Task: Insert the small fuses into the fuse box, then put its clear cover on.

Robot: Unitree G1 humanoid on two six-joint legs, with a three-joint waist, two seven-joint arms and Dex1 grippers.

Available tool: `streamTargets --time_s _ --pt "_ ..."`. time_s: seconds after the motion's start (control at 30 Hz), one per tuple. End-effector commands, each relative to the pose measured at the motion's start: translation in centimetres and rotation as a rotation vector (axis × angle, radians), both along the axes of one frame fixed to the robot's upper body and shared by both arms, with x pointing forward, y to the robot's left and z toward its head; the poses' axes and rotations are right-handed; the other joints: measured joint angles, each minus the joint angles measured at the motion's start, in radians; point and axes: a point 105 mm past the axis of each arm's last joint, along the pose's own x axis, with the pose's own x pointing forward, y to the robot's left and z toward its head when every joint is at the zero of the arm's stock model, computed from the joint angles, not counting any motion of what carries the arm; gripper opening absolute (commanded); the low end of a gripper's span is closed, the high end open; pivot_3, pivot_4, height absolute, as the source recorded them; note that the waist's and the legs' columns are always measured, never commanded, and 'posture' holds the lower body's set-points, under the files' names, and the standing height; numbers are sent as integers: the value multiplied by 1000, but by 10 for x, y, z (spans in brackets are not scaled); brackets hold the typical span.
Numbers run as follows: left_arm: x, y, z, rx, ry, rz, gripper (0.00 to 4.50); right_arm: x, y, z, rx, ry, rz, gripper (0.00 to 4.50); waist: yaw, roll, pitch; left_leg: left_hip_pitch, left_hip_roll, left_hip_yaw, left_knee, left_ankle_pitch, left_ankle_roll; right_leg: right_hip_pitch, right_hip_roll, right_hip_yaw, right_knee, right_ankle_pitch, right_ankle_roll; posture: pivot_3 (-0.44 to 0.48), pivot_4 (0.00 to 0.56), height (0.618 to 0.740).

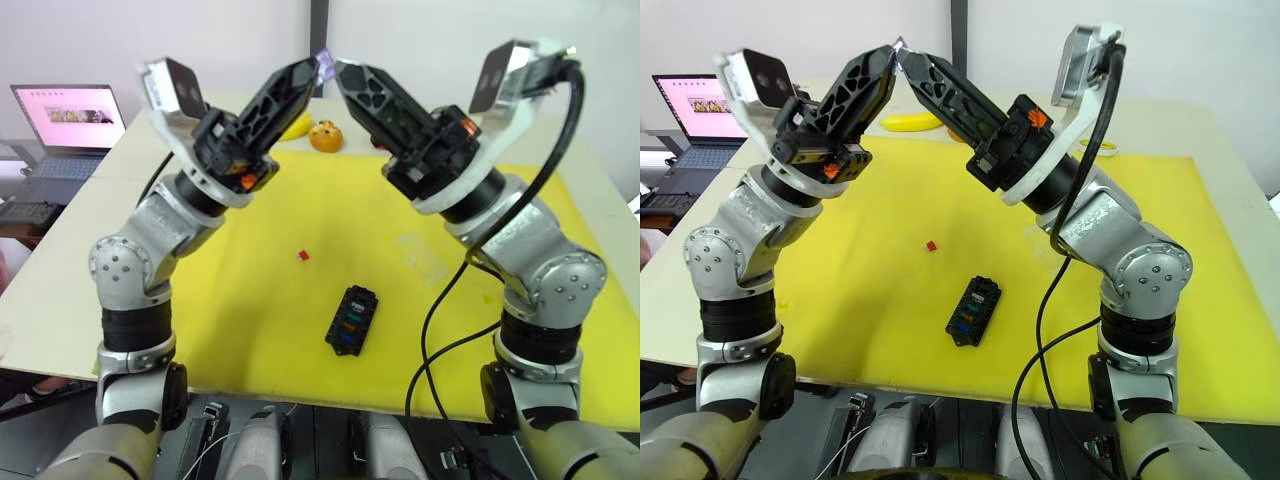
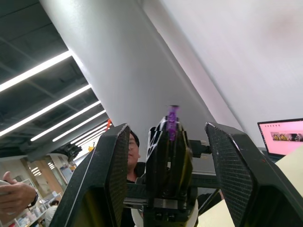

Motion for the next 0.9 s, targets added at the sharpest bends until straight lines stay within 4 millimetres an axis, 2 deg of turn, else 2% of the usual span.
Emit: streamTargets --time_s 0.03,0.37,0.87,0.9 --pt "-6 -2 7 -11 -48 -5 0 -8 3 11 15 -52 34 2684 0 0 0 0 0 0 0 0 0 0 0 0 0 0 0 0 150 737" --pt "-3 -4 4 -2 -47 9 0 -7 9 12 29 -48 56 2684 0 0 0 0 0 0 0 0 0 0 0 0 0 0 0 0 150 737" --pt "-3 -7 4 5 -48 20 0 -7 8 12 28 -51 50 2684 0 0 0 0 0 0 -1 0 0 0 0 0 -1 0 0 0 150 737" --pt "-3 -7 4 6 -48 19 0 -8 8 12 29 -51 50 2424 0 0 0 0 0 0 -1 0 0 0 0 0 -1 0 0 0 150 737"
